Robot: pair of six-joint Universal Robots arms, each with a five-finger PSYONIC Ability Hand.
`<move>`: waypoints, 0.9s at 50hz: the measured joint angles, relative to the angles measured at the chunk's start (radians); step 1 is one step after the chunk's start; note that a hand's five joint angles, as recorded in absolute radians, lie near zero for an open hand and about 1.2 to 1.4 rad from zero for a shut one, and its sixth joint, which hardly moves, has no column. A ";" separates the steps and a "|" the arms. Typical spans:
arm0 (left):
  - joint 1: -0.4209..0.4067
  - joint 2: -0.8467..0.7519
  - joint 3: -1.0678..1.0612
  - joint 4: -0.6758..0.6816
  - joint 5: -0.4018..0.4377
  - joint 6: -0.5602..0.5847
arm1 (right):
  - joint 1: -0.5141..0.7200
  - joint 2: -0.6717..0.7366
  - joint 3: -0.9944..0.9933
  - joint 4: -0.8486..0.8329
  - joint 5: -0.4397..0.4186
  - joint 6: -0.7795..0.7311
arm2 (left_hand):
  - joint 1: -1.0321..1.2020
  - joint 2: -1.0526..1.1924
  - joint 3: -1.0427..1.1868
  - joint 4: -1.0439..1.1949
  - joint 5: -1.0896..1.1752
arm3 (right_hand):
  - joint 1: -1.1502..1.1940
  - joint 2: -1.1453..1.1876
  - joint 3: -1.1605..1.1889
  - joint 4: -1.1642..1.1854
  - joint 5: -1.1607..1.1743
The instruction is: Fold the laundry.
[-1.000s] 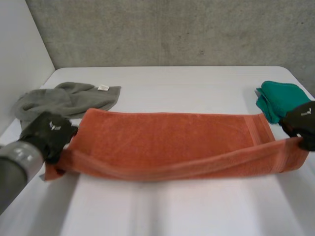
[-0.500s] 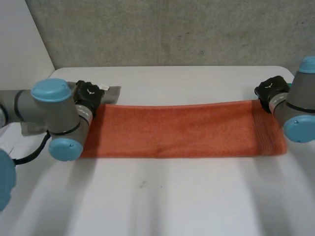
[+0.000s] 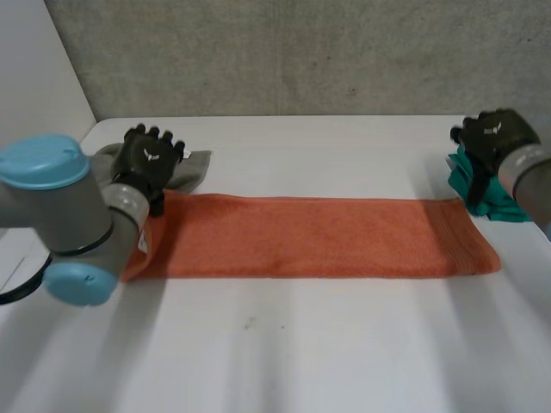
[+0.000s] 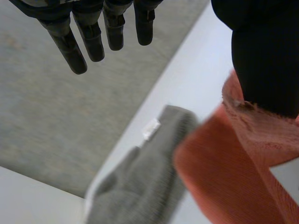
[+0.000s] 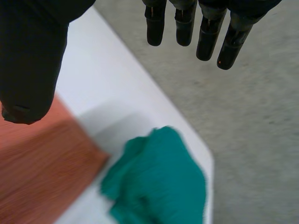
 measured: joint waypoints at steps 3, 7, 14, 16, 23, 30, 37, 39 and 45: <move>0.017 0.040 -0.060 -0.036 0.035 -0.007 | -0.012 -0.033 0.077 -0.001 -0.036 -0.001 | 0.000 0.000 0.000 0.000 0.000 | 0.000 0.000 0.000 0.000 0.000; 0.046 0.070 -0.123 -0.069 0.071 -0.027 | -0.036 -0.082 0.200 -0.005 -0.086 -0.009 | 0.000 0.000 0.000 0.000 0.000 | 0.000 0.000 0.000 0.000 0.000; 0.085 0.066 -0.138 -0.082 0.078 -0.060 | -0.053 -0.099 0.281 -0.009 -0.110 -0.019 | 0.000 0.000 0.000 0.000 0.000 | 0.000 0.000 0.000 0.000 0.000; 0.088 0.063 -0.136 -0.083 0.078 -0.063 | -0.053 -0.099 0.284 -0.009 -0.110 -0.020 | 0.000 0.000 0.000 0.000 0.000 | 0.000 0.000 0.000 0.000 0.000; 0.083 0.052 -0.132 -0.083 0.076 -0.083 | -0.049 -0.096 0.282 -0.009 -0.107 -0.020 | 0.091 0.075 0.061 0.067 0.055 | 0.000 0.000 0.000 0.000 0.000; 0.074 0.020 -0.126 -0.098 0.076 -0.130 | -0.049 -0.095 0.271 -0.009 -0.107 -0.019 | 0.390 0.366 0.345 0.354 0.342 | 0.000 0.000 0.000 0.000 0.000; 0.065 -0.019 -0.102 -0.177 0.066 -0.145 | -0.051 -0.089 0.235 -0.005 -0.107 -0.022 | 0.955 0.960 0.942 0.956 0.928 | 0.000 0.000 0.000 0.000 0.000; 0.063 -0.020 -0.097 -0.194 0.060 -0.146 | -0.051 -0.086 0.223 -0.003 -0.107 -0.023 | 0.955 0.982 0.962 0.976 0.934 | 0.000 0.000 0.000 0.000 0.000; 0.054 0.065 -0.117 -0.217 0.047 -0.149 | -0.050 -0.050 0.129 0.014 -0.105 -0.052 | 0.955 0.990 0.973 0.988 0.934 | 0.000 0.000 0.000 0.000 0.000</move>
